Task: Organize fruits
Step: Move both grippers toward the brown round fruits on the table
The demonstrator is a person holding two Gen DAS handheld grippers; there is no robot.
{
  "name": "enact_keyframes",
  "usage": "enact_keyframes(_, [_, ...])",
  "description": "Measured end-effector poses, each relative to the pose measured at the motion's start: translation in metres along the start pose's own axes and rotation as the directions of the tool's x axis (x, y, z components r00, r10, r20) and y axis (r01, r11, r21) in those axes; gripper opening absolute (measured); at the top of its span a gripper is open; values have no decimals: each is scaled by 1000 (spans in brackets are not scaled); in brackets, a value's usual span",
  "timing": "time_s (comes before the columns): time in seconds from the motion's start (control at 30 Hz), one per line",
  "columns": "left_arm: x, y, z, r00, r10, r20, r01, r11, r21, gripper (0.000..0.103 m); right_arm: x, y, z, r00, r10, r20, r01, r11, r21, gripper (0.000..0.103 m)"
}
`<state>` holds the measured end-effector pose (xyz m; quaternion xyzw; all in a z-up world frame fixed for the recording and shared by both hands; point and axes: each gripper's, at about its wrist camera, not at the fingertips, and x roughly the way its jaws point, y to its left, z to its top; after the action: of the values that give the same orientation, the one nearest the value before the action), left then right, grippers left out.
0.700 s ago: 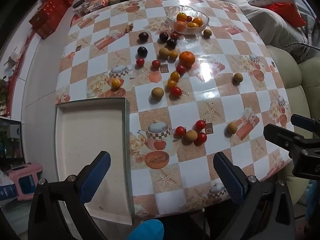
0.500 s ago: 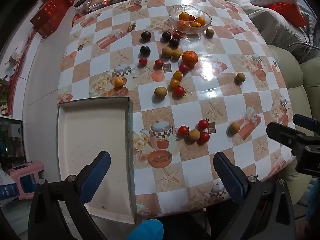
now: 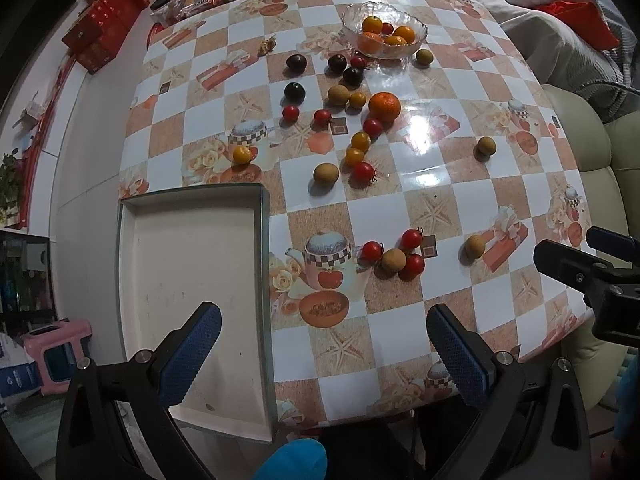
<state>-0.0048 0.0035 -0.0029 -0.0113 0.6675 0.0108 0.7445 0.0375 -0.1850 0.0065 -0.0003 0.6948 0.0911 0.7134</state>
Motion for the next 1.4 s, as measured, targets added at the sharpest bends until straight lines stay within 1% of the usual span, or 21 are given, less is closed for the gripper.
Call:
enact_keyframes(0.3, [3, -6, -2, 999, 24, -29, -24, 1000, 4, 103, 1, -9, -2, 1000, 6, -19, -6, 1000, 21, 103])
enact_keyframes(0.4, [4, -6, -2, 1000, 15, -25, -15, 1000, 3, 103, 1, -12, -2, 1000, 7, -22, -7, 1000, 31, 103])
enact_keyframes(0.5, [5, -7, -3, 999, 23, -34, -22, 1000, 6, 103, 1, -14, -3, 1000, 6, -22, -6, 999, 31, 103])
enact_keyframes(0.67, [7, -13, -4, 1000, 1, -28, 0, 1000, 13, 103, 1, -17, -4, 1000, 5, -26, -4, 999, 32, 103])
enact_keyframes(0.9, [8, -19, -3, 999, 7, -47, -6, 1000, 30, 103, 3, -20, -8, 999, 3, -34, -2, 999, 45, 103])
enact_keyframes(1.03, [9, -20, -4, 999, 0, -54, 2, 1000, 29, 103, 3, -20, -8, 999, 3, -34, -1, 999, 44, 103])
enact_keyframes(1.2, [16, -21, -4, 999, 25, -41, -24, 999, 30, 103, 6, -24, -7, 999, 0, -38, 1, 999, 47, 103])
enact_keyframes(1.4, [28, -20, -6, 999, 13, -42, -12, 1000, 20, 103, 19, -35, -10, 998, -9, -59, 12, 998, 61, 103])
